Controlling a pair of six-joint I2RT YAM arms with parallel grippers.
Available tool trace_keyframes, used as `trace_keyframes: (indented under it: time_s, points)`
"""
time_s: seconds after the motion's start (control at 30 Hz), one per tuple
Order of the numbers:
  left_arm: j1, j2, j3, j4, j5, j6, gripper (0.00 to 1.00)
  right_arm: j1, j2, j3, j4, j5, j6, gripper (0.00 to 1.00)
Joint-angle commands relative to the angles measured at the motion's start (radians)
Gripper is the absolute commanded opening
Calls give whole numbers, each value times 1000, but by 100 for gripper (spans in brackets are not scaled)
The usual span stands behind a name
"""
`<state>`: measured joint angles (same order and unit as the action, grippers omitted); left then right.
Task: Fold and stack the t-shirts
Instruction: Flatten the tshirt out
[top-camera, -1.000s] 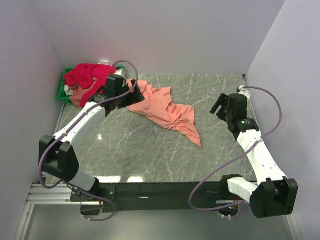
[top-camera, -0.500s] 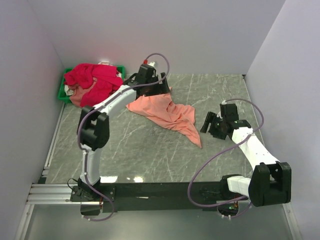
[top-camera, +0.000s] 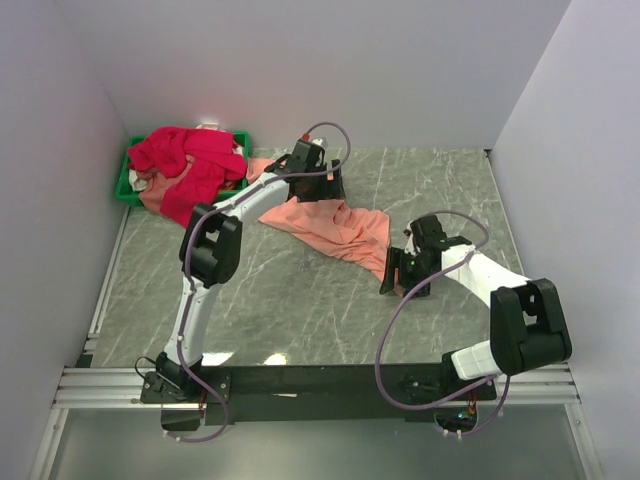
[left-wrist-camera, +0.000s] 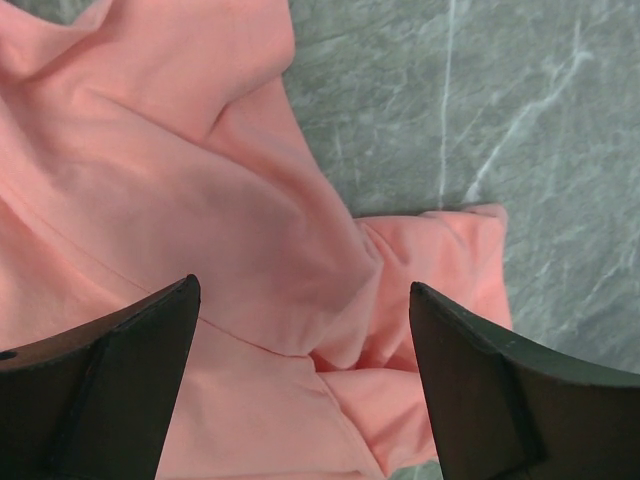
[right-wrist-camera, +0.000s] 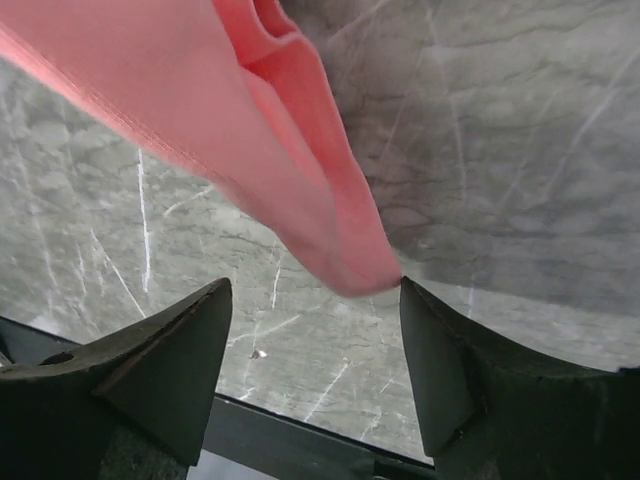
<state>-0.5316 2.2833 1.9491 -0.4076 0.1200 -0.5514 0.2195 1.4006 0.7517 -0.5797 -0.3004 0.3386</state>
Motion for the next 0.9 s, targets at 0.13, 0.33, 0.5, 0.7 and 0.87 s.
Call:
trace_keyframes:
  time_s: [0.13,0.33,0.5,0.7,0.87]
  points:
    - [-2,33,50,21,32,15,90,15,20,41,1,52,-15,74]
    - [-4,62,76,36,63,-4,89,17,24,49,-2,105,0,73]
    - [-4,84,85,46,81,-5,85,15,35,64,4,126,2,70]
    - [-4,128,125,32,99,-10,72,17,66,98,29,100,-1,52]
    - [-2,134,129,21,86,-7,42,17,112,132,34,63,-18,28]
